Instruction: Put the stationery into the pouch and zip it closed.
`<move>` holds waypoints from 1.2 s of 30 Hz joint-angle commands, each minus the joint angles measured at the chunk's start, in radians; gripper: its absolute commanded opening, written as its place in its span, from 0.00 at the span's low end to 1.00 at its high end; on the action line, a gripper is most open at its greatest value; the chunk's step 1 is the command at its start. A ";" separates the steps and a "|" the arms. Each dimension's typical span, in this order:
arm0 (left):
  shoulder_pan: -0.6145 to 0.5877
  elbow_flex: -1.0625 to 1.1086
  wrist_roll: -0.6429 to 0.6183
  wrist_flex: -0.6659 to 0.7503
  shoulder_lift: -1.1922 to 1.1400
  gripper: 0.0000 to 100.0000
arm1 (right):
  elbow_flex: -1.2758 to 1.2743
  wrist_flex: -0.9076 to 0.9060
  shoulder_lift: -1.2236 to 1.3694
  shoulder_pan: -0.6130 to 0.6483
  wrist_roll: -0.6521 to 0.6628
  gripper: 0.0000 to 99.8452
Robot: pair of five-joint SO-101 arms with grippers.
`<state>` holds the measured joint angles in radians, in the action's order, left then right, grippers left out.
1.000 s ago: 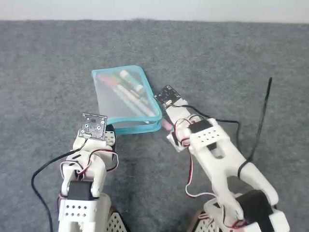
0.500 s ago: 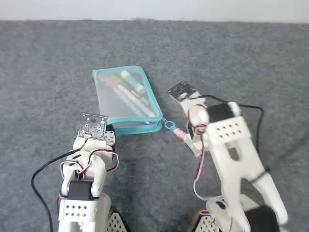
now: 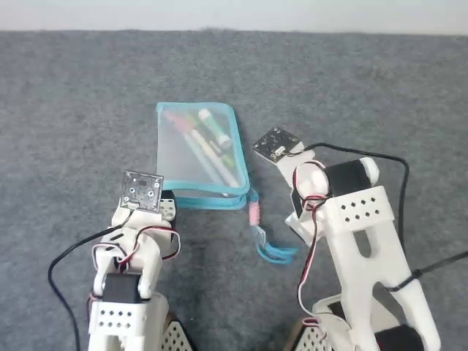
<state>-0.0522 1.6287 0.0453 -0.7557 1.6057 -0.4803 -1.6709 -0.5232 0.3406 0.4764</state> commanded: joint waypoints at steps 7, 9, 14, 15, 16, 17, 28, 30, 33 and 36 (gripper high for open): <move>0.003 -0.007 -0.015 0.031 -0.006 0.01 | -0.104 0.387 0.025 0.185 -0.109 0.20; 0.003 -0.007 -0.015 0.031 -0.006 0.01 | -0.135 0.490 0.077 0.217 -0.147 0.20; 0.005 -0.007 -0.015 0.031 -0.006 0.01 | -0.158 0.717 0.209 0.295 -0.276 0.20; 0.005 -0.007 -0.015 0.031 -0.006 0.01 | -0.160 0.753 0.232 0.311 -0.290 0.20; 0.005 -0.007 -0.015 0.031 -0.006 0.01 | -0.164 0.786 0.254 0.323 -0.292 0.20; 0.005 -0.007 -0.015 0.031 -0.006 0.01 | -0.164 0.809 0.272 0.332 -0.287 0.20; 0.005 -0.010 -0.015 0.032 -0.006 0.01 | -0.284 0.974 0.289 0.340 -0.176 0.20; 0.009 -0.010 -0.015 0.034 -0.006 0.01 | -0.371 1.073 0.260 0.338 -0.176 0.20; 0.011 -0.010 -0.015 0.032 -0.006 0.01 | -0.433 1.150 0.255 0.314 -0.190 0.20; 0.011 -0.010 -0.015 0.032 -0.006 0.01 | -0.428 1.168 0.288 0.280 -0.201 0.20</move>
<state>-0.0552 1.6287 0.0453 -0.7557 1.6057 -0.9099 -0.5462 -0.2194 0.6567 0.2770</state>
